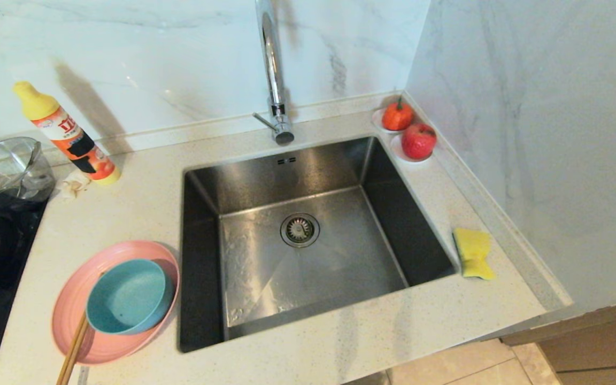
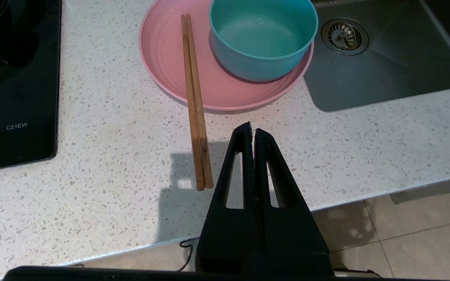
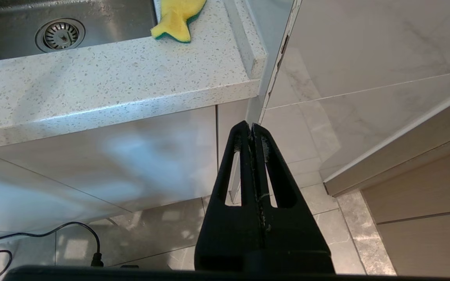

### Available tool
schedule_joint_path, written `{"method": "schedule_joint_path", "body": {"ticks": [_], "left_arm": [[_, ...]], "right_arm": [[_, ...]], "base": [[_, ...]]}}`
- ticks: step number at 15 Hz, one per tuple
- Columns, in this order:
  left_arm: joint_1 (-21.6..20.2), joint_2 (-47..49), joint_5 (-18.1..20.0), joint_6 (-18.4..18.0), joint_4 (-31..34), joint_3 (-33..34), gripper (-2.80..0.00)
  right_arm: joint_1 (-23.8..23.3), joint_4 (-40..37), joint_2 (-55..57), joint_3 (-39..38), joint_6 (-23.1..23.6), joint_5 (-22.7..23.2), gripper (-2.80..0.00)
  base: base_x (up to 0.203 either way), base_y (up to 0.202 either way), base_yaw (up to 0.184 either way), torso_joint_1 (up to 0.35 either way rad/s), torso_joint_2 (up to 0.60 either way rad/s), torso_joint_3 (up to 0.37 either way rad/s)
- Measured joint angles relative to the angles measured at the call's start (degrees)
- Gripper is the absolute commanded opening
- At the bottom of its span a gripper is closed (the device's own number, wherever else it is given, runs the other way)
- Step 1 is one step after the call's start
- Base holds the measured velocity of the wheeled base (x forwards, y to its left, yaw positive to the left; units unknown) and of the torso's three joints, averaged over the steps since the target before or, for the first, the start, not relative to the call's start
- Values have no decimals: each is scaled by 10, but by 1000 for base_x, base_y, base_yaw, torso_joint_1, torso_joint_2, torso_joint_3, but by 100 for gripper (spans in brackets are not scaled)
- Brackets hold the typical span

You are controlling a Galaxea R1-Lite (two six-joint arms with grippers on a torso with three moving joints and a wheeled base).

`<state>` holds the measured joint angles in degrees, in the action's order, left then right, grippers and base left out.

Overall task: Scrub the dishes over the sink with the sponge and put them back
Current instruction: Grab the dish soap

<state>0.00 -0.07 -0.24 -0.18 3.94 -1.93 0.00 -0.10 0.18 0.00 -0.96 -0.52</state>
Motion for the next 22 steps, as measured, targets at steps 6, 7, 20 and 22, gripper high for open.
{"method": "schedule_joint_path", "body": {"ticks": [6, 7, 20, 22], "left_arm": [[0, 0, 0, 0, 0, 0, -280], [0, 0, 0, 0, 0, 0, -280], [0, 1, -27, -2, -12, -84, -280], [0, 15, -32, -3, 10, -173, -280]], "right_arm": [[0, 0, 0, 0, 0, 0, -280], [0, 0, 0, 0, 0, 0, -280], [0, 0, 0, 0, 0, 0, -280], [0, 0, 0, 0, 0, 0, -280]], "base": [[0, 0, 0, 0, 0, 0], [0, 0, 0, 0, 0, 0], [0, 0, 0, 0, 0, 0], [0, 0, 0, 0, 0, 0]]}}
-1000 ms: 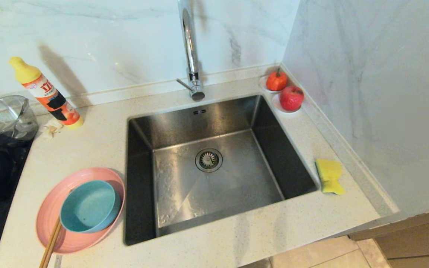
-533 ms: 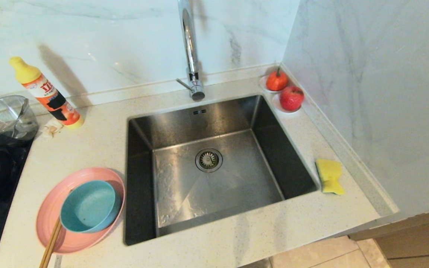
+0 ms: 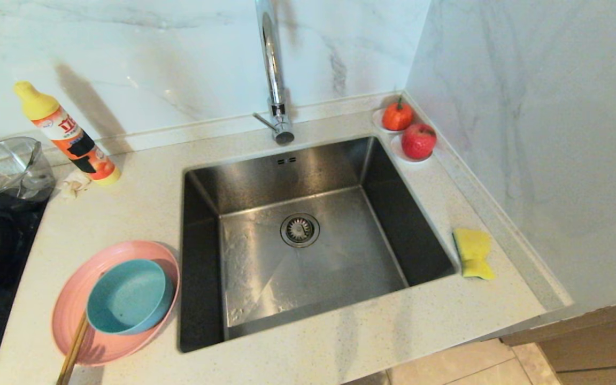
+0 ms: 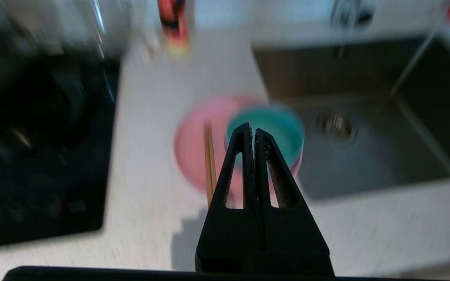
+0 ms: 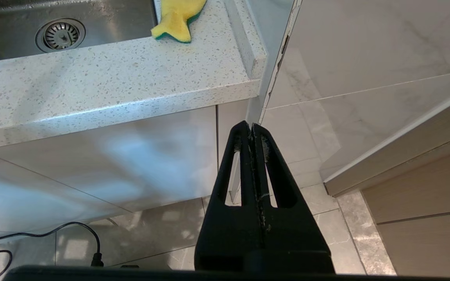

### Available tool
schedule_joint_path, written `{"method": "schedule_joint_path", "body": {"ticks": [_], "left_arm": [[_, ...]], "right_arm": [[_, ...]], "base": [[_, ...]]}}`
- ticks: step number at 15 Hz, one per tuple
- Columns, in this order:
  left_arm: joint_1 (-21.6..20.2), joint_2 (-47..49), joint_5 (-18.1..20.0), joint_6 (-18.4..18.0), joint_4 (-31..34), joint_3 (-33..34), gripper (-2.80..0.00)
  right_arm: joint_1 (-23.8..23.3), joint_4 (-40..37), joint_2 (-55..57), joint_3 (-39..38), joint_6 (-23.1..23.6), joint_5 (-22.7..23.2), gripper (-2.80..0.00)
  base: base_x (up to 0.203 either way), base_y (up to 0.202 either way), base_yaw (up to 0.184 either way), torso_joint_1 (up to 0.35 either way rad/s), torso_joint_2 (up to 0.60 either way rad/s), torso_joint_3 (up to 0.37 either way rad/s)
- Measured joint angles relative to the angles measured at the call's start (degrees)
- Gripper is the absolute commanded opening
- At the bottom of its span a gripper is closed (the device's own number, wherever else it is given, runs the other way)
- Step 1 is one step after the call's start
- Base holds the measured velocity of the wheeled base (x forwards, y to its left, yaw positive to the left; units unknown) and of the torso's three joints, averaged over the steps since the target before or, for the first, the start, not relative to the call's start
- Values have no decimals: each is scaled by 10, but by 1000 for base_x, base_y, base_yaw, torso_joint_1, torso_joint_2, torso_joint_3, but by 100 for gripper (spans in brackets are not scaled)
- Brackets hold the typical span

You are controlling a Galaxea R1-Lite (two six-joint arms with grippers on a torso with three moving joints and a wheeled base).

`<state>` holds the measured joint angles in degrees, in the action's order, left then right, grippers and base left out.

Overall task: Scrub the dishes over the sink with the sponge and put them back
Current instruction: Grab the dish soap

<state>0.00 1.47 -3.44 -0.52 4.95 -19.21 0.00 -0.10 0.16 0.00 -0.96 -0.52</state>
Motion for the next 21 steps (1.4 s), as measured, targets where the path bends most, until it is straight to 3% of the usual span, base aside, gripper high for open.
{"method": "schedule_joint_path", "body": {"ticks": [4, 9, 12, 18, 21], "left_arm": [[0, 148, -7, 26, 9, -122, -280], [-19, 459, -10, 94, -32, -256, -280], [-45, 650, -24, 110, -121, -316, -280], [-67, 934, -114, 93, -418, -390, -280], [-72, 1002, -120, 112, -456, -403, -280]], "right_arm": [[0, 0, 0, 0, 0, 0, -280], [0, 0, 0, 0, 0, 0, -280], [0, 0, 0, 0, 0, 0, -280], [0, 0, 0, 0, 0, 0, -280], [0, 0, 0, 0, 0, 0, -280]], "base": [[0, 0, 0, 0, 0, 0], [0, 0, 0, 0, 0, 0], [0, 0, 0, 0, 0, 0], [0, 0, 0, 0, 0, 0], [0, 0, 0, 0, 0, 0]]}}
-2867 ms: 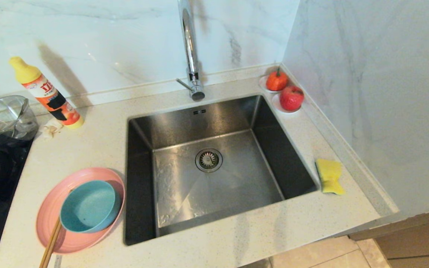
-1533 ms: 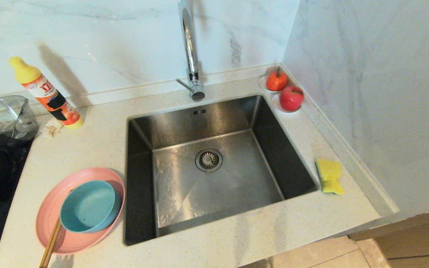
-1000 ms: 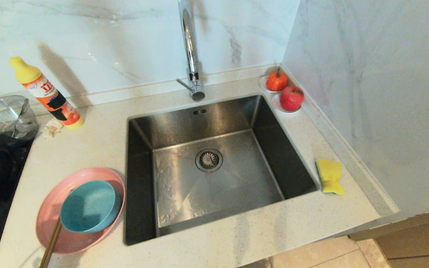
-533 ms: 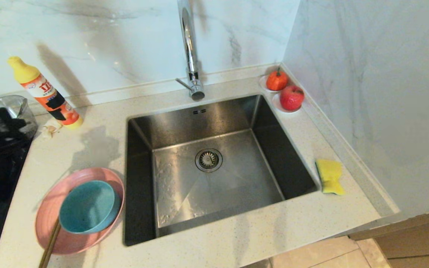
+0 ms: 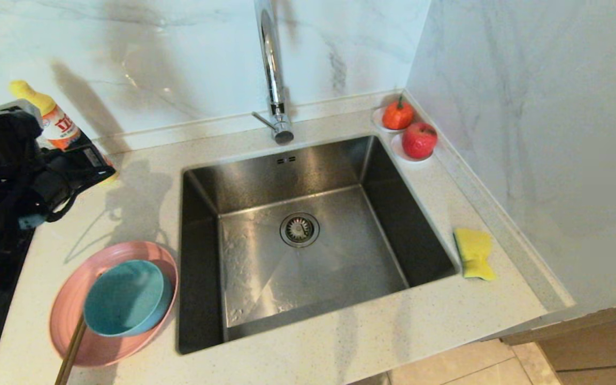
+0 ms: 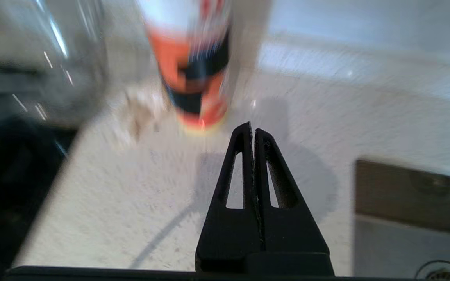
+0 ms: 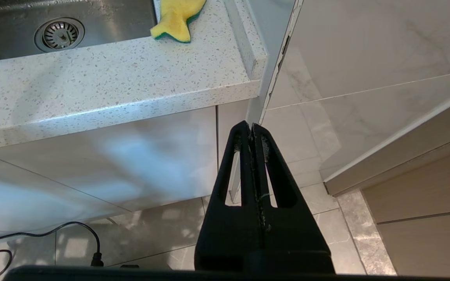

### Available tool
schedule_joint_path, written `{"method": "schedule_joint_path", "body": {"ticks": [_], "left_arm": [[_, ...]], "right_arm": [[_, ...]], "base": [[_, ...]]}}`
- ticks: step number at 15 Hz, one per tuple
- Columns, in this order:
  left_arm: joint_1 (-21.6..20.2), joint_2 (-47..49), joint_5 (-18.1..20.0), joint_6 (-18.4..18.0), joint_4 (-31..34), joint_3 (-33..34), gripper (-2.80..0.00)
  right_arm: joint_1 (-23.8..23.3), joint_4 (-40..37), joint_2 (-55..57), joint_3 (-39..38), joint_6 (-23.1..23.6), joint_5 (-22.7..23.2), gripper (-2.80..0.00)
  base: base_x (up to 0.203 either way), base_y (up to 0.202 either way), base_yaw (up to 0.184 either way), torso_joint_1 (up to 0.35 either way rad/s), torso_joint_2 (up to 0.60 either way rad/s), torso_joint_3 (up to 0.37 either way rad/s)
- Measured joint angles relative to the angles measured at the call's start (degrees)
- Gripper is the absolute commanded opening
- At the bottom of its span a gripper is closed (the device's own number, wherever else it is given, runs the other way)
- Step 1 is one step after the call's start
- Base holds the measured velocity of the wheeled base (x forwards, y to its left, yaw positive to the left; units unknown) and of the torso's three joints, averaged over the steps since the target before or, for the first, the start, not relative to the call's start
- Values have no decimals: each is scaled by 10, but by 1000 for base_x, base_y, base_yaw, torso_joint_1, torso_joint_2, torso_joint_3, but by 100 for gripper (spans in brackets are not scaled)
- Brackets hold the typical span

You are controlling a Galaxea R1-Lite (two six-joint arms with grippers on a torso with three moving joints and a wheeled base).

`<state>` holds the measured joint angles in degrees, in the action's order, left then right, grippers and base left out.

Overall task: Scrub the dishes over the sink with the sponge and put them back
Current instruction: Grab the dish soap

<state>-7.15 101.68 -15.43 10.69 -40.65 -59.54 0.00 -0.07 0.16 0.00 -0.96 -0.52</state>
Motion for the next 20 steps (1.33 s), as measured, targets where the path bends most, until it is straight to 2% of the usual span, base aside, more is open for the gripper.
{"method": "schedule_joint_path", "body": {"ticks": [1, 2, 3, 8, 10, 14, 20], "left_arm": [[-1, 18, 0, 15, -8, 0, -280], [-2, 32, -1, 20, -17, -1, -205], [-2, 47, -7, 20, -24, -3, 0], [-3, 89, -22, 27, -27, -7, 0], [-3, 94, -54, 33, -36, -4, 0], [-3, 101, -79, 19, -136, -2, 0], [-12, 133, -82, 23, -141, -39, 0]], "right_arm": [[0, 0, 0, 0, 0, 0, -280], [0, 0, 0, 0, 0, 0, -280], [0, 0, 0, 0, 0, 0, -280], [0, 0, 0, 0, 0, 0, -280], [0, 0, 0, 0, 0, 0, -280], [0, 0, 0, 0, 0, 0, -280], [0, 0, 0, 0, 0, 0, -280]], "base": [[0, 0, 0, 0, 0, 0], [0, 0, 0, 0, 0, 0], [0, 0, 0, 0, 0, 0], [0, 0, 0, 0, 0, 0], [0, 0, 0, 0, 0, 0], [0, 0, 0, 0, 0, 0], [0, 0, 0, 0, 0, 0]]}}
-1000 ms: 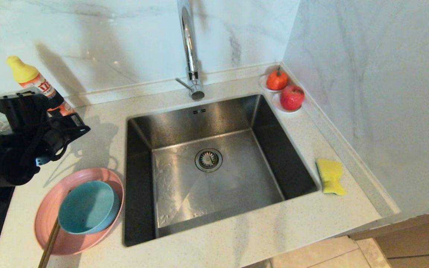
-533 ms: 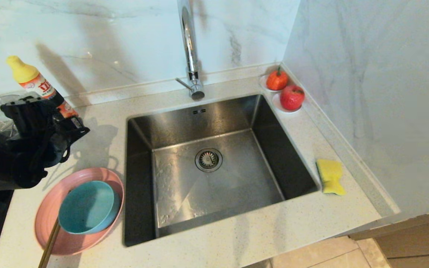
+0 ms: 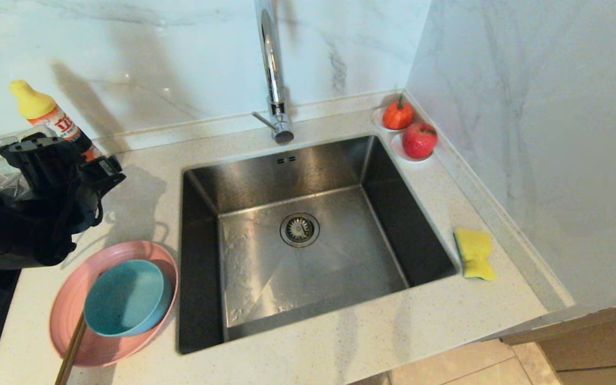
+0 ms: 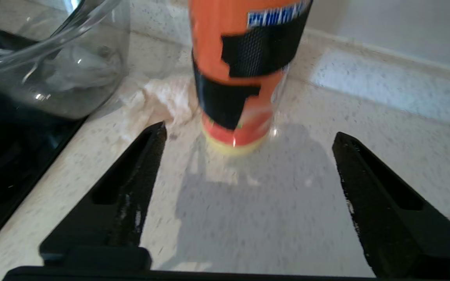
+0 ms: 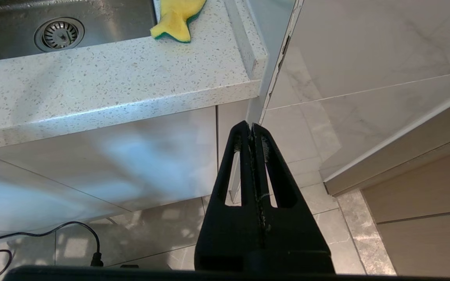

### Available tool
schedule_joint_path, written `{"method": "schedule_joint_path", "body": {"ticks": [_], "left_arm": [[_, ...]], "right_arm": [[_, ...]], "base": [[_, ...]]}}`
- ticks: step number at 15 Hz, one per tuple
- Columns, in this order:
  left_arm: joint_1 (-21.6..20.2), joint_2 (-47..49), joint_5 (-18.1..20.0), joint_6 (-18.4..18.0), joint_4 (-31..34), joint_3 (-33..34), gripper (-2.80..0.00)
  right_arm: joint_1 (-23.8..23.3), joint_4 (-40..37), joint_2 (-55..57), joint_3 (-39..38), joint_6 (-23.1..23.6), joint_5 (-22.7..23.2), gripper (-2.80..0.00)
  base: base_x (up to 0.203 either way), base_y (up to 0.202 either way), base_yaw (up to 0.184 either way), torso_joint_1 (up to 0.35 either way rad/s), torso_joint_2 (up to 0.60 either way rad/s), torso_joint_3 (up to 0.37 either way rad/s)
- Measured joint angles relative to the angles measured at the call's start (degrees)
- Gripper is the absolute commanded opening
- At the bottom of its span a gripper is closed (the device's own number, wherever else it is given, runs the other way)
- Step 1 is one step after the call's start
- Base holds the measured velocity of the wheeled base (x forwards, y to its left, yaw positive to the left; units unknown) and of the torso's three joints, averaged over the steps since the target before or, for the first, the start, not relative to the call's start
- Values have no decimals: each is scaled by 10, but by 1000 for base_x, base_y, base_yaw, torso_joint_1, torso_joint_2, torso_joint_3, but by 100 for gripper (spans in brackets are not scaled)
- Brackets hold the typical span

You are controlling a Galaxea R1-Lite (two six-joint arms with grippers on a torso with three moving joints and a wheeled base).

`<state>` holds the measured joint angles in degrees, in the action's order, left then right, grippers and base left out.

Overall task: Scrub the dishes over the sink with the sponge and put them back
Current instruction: Grab the dish soap

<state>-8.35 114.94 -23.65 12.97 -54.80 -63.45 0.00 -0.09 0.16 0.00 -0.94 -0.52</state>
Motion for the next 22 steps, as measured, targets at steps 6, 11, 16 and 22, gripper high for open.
{"method": "schedule_joint_path", "body": {"ticks": [6, 11, 16, 22], "left_arm": [[-10, 51, -5, 2, -6, -68, 0], [-13, 100, -6, -8, -23, -136, 0], [-13, 147, -9, -19, -28, -201, 0], [-19, 172, -16, -41, -48, -245, 0]], "right_arm": [[0, 0, 0, 0, 0, 0, -280], [0, 0, 0, 0, 0, 0, -280], [0, 0, 0, 0, 0, 0, -280], [0, 0, 0, 0, 0, 0, -280]], "base": [[0, 0, 0, 0, 0, 0], [0, 0, 0, 0, 0, 0], [0, 0, 0, 0, 0, 0], [0, 0, 0, 0, 0, 0]]}}
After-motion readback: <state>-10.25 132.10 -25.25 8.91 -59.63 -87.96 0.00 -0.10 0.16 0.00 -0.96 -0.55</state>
